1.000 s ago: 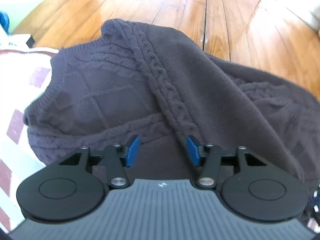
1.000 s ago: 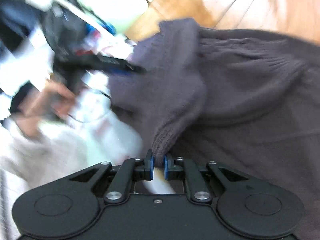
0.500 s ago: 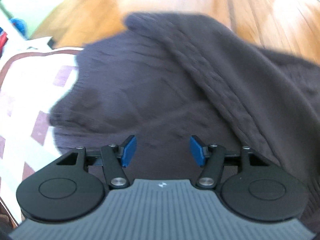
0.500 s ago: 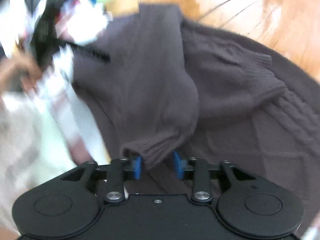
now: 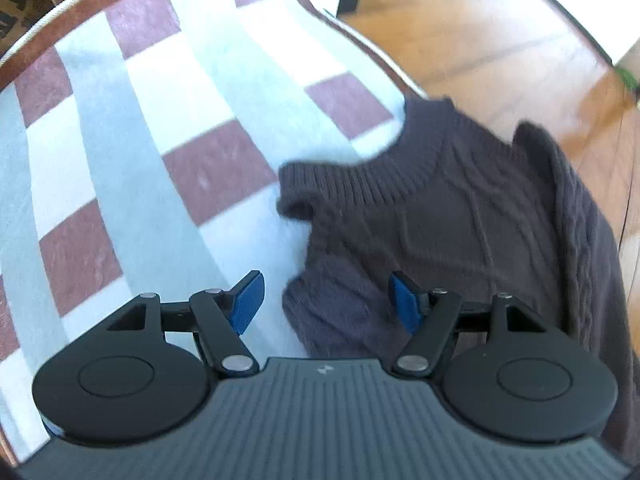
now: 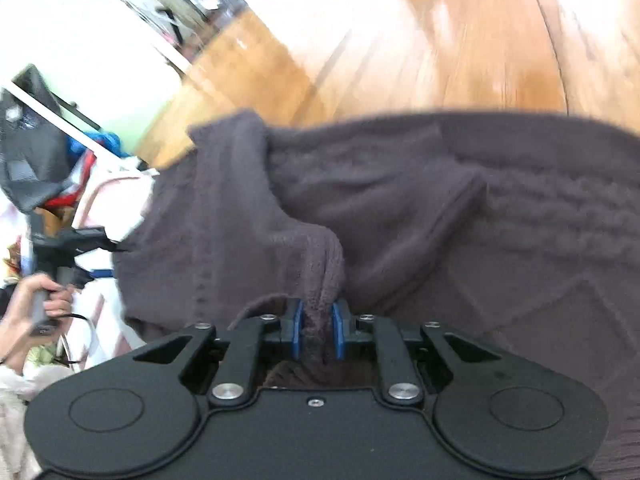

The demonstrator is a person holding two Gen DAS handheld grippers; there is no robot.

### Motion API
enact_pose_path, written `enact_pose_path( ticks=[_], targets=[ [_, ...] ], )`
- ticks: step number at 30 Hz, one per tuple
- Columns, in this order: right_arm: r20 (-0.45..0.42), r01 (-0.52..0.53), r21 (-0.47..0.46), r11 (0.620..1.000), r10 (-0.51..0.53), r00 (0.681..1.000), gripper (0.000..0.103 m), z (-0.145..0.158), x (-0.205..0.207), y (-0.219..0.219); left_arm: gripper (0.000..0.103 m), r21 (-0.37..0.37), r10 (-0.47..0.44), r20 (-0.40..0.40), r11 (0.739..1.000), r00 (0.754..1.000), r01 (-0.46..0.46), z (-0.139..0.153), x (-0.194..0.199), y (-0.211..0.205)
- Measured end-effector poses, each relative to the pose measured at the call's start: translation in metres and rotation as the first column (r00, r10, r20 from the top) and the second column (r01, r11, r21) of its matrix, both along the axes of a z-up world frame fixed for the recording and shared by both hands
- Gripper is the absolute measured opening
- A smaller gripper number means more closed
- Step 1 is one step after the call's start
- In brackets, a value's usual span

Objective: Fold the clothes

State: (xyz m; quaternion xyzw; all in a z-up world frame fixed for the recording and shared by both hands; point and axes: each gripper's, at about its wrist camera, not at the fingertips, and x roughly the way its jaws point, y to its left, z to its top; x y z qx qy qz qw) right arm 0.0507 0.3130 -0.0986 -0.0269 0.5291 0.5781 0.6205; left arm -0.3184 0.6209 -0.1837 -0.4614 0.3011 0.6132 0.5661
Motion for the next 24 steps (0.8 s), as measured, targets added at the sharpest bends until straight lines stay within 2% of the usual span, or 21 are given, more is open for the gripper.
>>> enact_pose_path(
  ticks=[1, 3, 6, 9, 12, 13, 16, 17, 18, 19, 21, 22, 24],
  targets=[
    [-0.019, -0.023, 0.028, 0.999, 0.023, 1.0, 0.018, 0.003, 0.001, -0.001, 0.068, 0.011, 0.006, -0.017, 1.0, 1.0, -0.006, 0.0, 0.0, -0.002],
    [-0.005, -0.092, 0.011, 0.996, 0.092, 0.996, 0.018, 0.011, -0.006, -0.004, 0.068, 0.023, 0.013, -0.039, 1.0, 0.999, -0.012, 0.0, -0.001, -0.003],
    [0.162, -0.138, -0.181, 0.974, 0.168, 0.972, 0.017, 0.0, -0.013, -0.002, 0.068, 0.032, 0.02, -0.05, 0.999, 0.999, -0.018, -0.001, -0.005, -0.003],
    [0.307, -0.113, -0.363, 0.925, 0.233, 0.923, 0.019, -0.023, -0.023, 0.009, 0.068, 0.032, 0.006, -0.035, 0.999, 0.999, -0.005, -0.006, -0.003, 0.0],
    [0.276, -0.113, -0.331, 0.937, 0.211, 0.938, 0.027, -0.012, -0.02, 0.014, 0.068, 0.032, -0.008, -0.02, 0.999, 1.0, 0.008, -0.011, -0.002, 0.002],
    [0.272, -0.115, -0.32, 0.94, 0.208, 0.94, 0.035, -0.008, -0.02, 0.014, 0.068, 0.032, -0.012, -0.015, 0.999, 1.0, 0.013, -0.012, -0.001, 0.003],
    [0.375, -0.077, -0.286, 0.955, 0.186, 0.908, 0.038, 0.02, -0.023, 0.014, 0.067, 0.034, -0.02, 0.007, 0.999, 1.0, 0.02, -0.013, 0.0, 0.003],
    [0.397, -0.062, -0.259, 0.964, 0.165, 0.903, 0.038, 0.029, -0.019, 0.011, 0.064, 0.035, -0.032, 0.0, 0.999, 0.999, 0.032, -0.014, 0.002, 0.003],
    [0.419, -0.047, -0.232, 0.972, 0.143, 0.896, 0.038, 0.039, -0.016, 0.007, 0.039, 0.036, -0.052, -0.043, 0.998, 0.998, 0.053, -0.013, 0.006, 0.002],
    [0.399, -0.037, -0.194, 0.98, 0.113, 0.91, 0.038, 0.045, -0.01, 0.006, 0.011, 0.035, -0.072, -0.085, 0.997, 0.994, 0.075, -0.013, 0.01, 0.002],
    [0.316, -0.036, -0.142, 0.989, 0.079, 0.945, 0.038, 0.048, 0.003, 0.013, 0.011, 0.041, -0.082, -0.168, 0.995, 0.982, 0.09, -0.01, 0.015, 0.001],
    [0.298, -0.033, -0.142, 0.989, 0.075, 0.952, 0.038, 0.047, 0.007, 0.017, 0.011, 0.046, -0.072, -0.201, 0.996, 0.977, 0.083, -0.009, 0.015, 0.001],
    [0.33, -0.033, -0.151, 0.988, 0.081, 0.941, 0.038, 0.04, 0.009, 0.032, 0.011, 0.042, -0.013, -0.21, 0.999, 0.978, 0.022, -0.005, 0.006, 0.004]
  ],
)
